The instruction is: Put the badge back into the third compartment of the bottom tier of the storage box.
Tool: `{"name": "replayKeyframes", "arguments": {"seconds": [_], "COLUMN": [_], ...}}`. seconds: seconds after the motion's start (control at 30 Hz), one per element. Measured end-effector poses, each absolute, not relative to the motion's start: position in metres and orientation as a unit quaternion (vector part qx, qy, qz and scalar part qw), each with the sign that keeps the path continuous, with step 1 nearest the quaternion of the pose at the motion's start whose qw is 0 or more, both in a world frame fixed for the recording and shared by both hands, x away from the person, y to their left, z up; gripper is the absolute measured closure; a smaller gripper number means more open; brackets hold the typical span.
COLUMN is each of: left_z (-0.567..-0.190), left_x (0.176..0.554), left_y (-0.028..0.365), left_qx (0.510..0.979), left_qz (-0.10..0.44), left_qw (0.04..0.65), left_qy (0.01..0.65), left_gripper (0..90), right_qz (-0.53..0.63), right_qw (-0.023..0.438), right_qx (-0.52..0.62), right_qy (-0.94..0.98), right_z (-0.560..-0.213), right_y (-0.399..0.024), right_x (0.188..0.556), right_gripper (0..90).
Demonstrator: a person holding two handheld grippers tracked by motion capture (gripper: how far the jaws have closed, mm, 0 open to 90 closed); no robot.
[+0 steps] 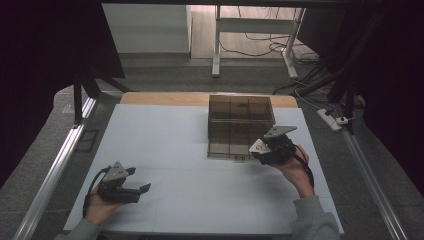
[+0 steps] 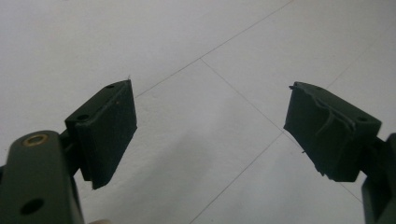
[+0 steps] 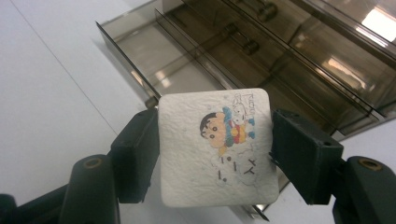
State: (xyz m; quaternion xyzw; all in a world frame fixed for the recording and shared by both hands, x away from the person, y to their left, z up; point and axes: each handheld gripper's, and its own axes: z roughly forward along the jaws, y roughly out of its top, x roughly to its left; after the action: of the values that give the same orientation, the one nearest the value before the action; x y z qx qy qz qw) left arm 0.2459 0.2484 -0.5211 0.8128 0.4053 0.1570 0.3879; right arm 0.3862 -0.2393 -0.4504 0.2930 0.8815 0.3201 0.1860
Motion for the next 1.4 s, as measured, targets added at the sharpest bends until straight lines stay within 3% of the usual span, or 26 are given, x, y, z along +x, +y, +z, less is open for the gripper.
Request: {"name": "replayKeyframes", "arguments": {"seconds": [1.13, 1.4], "left_z": [-0.522, -0.522], "left_x": [0.245, 0.245], "left_y": [0.249, 0.249], "left_qx": [0.814, 0.814], "left_qz": [0.156, 0.156], "left_qw": [0.386, 0.386], "left_qy": [0.405, 0.405], "left_gripper": [17.2, 17.3], "right_qz": [0.286, 0.286], "right_qw": [0.19, 0.2], "right_qx": [0.276, 0.275], "right_qy": [0.898, 0.896], "right_z": [-0.462, -0.463], "right_y": [-0.24, -0.239], "right_x": [0.411, 0.41], "right_gripper": [32.8, 27.6]}}
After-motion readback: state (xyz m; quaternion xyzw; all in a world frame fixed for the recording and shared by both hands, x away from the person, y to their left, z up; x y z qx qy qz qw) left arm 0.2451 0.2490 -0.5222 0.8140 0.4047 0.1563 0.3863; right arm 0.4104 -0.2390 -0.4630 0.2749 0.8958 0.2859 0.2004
